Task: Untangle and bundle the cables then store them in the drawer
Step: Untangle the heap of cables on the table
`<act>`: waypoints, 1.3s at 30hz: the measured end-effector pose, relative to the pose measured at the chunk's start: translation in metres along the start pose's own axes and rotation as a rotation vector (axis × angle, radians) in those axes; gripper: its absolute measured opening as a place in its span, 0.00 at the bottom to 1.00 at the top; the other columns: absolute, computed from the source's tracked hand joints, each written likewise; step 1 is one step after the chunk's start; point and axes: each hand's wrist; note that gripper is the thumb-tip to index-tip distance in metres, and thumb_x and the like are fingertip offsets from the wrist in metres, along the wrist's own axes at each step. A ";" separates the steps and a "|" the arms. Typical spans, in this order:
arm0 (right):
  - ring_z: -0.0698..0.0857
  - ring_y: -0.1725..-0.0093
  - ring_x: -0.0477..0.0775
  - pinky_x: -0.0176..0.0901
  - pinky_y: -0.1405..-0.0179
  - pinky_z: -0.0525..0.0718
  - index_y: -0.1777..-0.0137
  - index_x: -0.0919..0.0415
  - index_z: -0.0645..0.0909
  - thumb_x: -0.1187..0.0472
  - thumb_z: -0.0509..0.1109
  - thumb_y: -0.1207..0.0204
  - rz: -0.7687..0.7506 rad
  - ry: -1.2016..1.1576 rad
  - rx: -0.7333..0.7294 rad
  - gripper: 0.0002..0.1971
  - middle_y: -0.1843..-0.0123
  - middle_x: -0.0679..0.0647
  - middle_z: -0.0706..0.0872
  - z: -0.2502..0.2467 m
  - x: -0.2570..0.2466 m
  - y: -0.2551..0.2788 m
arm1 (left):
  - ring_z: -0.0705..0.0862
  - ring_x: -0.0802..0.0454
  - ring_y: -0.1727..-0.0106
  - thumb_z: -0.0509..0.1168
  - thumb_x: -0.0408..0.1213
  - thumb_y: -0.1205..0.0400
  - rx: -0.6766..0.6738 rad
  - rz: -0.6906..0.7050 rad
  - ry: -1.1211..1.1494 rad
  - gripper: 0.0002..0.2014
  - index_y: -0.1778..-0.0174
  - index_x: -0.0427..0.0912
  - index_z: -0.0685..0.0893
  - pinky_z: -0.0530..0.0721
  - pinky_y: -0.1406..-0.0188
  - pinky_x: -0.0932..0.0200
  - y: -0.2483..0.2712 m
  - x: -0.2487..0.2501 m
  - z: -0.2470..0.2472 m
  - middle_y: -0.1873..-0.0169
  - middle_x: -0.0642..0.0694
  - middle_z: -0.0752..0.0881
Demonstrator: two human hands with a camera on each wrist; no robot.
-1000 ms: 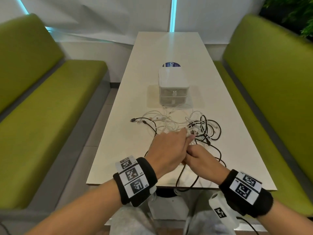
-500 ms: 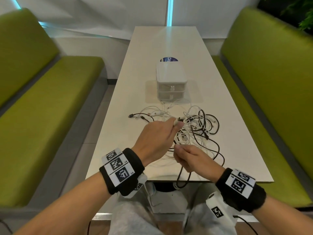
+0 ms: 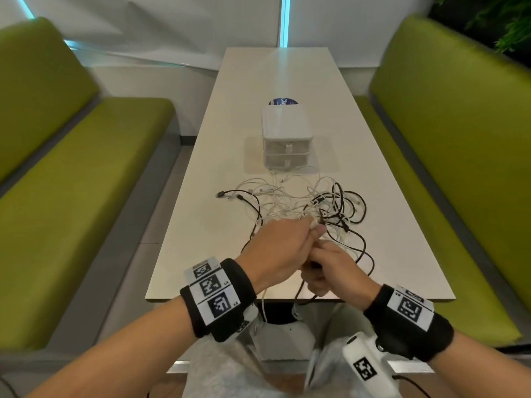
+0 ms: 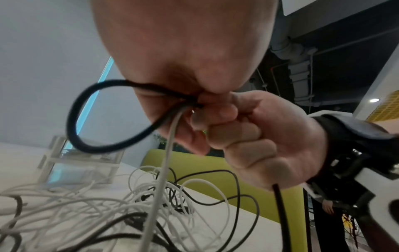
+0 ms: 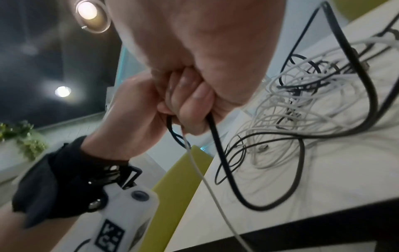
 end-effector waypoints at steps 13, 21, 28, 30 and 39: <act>0.64 0.75 0.46 0.42 0.72 0.60 0.67 0.57 0.76 0.45 0.53 0.14 -0.118 0.455 -0.005 0.24 0.77 0.45 0.66 -0.016 0.011 -0.002 | 0.69 0.56 0.81 0.50 0.50 0.11 0.399 -0.041 -0.122 0.12 0.58 0.49 0.68 0.60 0.80 0.59 -0.016 -0.027 -0.053 0.81 0.55 0.69; 0.72 0.74 0.42 0.43 0.67 0.70 0.71 0.55 0.76 0.54 0.58 0.15 -0.251 0.647 0.102 0.21 0.77 0.45 0.76 -0.012 -0.010 -0.031 | 0.83 0.45 0.51 0.47 0.51 0.12 0.138 0.039 -0.173 0.16 0.52 0.43 0.73 0.74 0.58 0.53 -0.021 -0.017 -0.011 0.56 0.46 0.85; 0.75 0.72 0.37 0.29 0.69 0.70 0.69 0.52 0.75 0.55 0.56 0.15 -0.409 0.746 0.066 0.18 0.76 0.35 0.79 -0.007 -0.010 -0.029 | 0.79 0.45 0.73 0.44 0.53 0.12 0.199 -0.015 -0.145 0.19 0.50 0.45 0.74 0.75 0.69 0.50 -0.018 -0.031 -0.005 0.79 0.51 0.79; 0.76 0.70 0.39 0.30 0.66 0.70 0.67 0.52 0.75 0.53 0.55 0.13 -0.435 0.792 0.073 0.19 0.74 0.38 0.78 -0.012 -0.009 -0.032 | 0.72 0.48 0.77 0.47 0.51 0.11 0.280 -0.034 -0.120 0.18 0.50 0.43 0.77 0.67 0.72 0.53 -0.020 -0.041 -0.015 0.82 0.54 0.71; 0.76 0.66 0.43 0.38 0.61 0.72 0.65 0.55 0.75 0.49 0.53 0.14 -0.358 0.983 0.030 0.20 0.69 0.45 0.78 -0.038 -0.002 -0.055 | 0.75 0.40 0.74 0.47 0.50 0.11 0.348 -0.169 -0.219 0.18 0.53 0.42 0.75 0.64 0.71 0.53 -0.027 -0.071 -0.030 0.80 0.55 0.69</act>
Point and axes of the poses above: each hand's wrist, its own y-axis away from the middle knuckle, its own z-axis out of the palm, x = y × z
